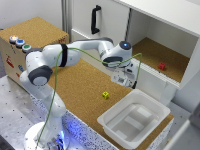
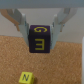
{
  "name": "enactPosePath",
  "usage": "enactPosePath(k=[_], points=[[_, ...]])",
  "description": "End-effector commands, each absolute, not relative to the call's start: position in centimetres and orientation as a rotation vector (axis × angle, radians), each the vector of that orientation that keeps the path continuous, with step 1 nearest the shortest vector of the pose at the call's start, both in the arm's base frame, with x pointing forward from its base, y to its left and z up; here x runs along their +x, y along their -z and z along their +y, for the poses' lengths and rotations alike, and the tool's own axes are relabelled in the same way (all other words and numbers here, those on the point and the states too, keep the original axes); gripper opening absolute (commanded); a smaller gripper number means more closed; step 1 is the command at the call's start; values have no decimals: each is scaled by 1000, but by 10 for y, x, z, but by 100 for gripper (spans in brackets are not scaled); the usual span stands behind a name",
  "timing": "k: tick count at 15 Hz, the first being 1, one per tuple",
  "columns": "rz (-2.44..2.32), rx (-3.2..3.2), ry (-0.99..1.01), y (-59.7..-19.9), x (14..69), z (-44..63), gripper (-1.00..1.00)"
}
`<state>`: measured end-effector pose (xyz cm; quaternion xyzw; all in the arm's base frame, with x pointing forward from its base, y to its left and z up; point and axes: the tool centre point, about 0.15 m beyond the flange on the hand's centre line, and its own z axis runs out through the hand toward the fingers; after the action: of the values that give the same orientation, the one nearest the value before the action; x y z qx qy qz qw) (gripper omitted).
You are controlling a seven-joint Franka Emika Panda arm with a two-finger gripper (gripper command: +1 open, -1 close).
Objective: Place the purple block on top of the yellow block
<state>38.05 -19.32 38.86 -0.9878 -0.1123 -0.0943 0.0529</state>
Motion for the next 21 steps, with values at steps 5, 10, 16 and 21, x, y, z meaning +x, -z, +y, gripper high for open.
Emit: enactPosePath(k=[5, 10, 16, 21], points=[[-334, -3185, 168, -327, 357, -148, -100], [-356, -3181, 294, -298, 361, -137, -100], [-292, -3151, 323, -253, 367, -119, -100], [-314, -3145, 333, -247, 390, -114, -100]])
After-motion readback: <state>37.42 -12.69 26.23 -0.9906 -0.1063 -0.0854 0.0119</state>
